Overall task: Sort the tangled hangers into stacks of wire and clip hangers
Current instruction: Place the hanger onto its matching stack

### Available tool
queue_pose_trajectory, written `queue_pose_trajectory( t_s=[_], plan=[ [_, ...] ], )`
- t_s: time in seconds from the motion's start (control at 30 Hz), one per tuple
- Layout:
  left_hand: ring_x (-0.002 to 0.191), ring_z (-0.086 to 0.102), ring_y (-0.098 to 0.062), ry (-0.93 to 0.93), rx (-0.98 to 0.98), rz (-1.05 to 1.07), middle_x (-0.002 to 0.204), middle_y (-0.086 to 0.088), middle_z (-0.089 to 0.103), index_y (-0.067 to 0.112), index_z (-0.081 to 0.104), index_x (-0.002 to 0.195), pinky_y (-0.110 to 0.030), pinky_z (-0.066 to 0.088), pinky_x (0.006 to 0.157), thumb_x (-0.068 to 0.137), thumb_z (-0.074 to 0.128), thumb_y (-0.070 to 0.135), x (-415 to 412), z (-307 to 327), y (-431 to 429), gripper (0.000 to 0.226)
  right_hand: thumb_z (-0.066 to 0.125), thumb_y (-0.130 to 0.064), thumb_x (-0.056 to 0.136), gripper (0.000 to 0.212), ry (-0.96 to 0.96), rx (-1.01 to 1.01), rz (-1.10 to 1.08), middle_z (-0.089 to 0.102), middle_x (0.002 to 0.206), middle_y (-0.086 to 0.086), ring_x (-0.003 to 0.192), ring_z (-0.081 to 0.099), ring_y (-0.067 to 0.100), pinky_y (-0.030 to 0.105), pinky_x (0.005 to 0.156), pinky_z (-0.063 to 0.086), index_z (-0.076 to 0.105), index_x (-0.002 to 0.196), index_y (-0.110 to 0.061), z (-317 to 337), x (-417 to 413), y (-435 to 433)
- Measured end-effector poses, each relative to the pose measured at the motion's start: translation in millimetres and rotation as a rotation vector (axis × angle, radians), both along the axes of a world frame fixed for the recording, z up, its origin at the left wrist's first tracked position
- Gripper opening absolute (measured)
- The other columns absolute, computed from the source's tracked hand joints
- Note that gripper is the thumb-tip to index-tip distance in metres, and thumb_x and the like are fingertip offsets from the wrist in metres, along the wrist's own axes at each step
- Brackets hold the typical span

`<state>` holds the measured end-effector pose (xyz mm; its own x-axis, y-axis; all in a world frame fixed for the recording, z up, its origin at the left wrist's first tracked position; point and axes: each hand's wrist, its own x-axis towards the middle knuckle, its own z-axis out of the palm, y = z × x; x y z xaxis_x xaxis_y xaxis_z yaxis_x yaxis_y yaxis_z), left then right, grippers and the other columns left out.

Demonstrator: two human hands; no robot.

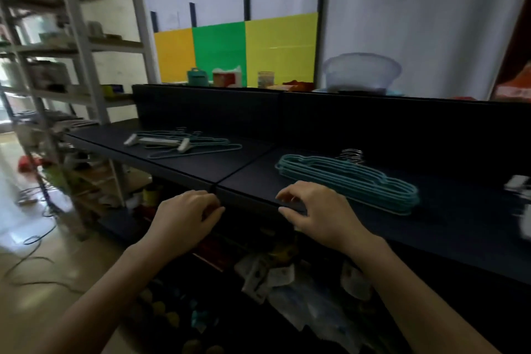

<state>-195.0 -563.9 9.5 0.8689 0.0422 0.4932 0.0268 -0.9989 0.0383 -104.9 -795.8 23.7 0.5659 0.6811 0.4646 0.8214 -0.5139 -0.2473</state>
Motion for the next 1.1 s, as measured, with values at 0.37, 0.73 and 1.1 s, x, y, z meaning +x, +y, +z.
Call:
queue_pose_trajectory(
  t_s=[0.37, 0.73, 1.1],
  plan=[
    [0.092, 0.058, -0.009, -0.013, -0.020, 0.113, 0.092, 0.013, 0.060, 0.029, 0.063, 0.097, -0.024, 0.036, 0.060, 0.091, 0.045, 0.043, -31, -1, 143, 0.024, 0.053, -0.043, 0.090, 0.023, 0.008, -0.020, 0.084, 0.060, 0.107, -0.014, 0.098, 0.055, 0.008, 0.027, 0.074, 0.045, 0.057, 0.110, -0.034, 2, 1, 158],
    [0.090, 0.057, -0.010, -0.032, -0.051, 0.148, 0.091, 0.011, 0.061, 0.028, 0.063, 0.097, -0.025, 0.036, 0.060, 0.091, 0.046, 0.043, 16, -4, 260, 0.024, 0.054, -0.042, 0.089, 0.022, -0.002, -0.066, 0.097, 0.061, 0.104, -0.014, 0.096, 0.057, 0.007, 0.026, 0.072, 0.042, 0.060, 0.107, -0.032, 12, 67, 296],
    [0.083, 0.053, -0.009, -0.008, -0.042, 0.153, 0.091, 0.011, 0.060, 0.027, 0.062, 0.097, -0.025, 0.038, 0.058, 0.091, 0.045, 0.043, 105, 4, 405, 0.025, 0.053, -0.038, 0.091, 0.030, 0.053, -0.171, 0.036, 0.061, 0.114, -0.005, 0.103, 0.057, 0.015, 0.033, 0.081, 0.048, 0.056, 0.118, -0.025, 22, 174, 447]
  ],
)
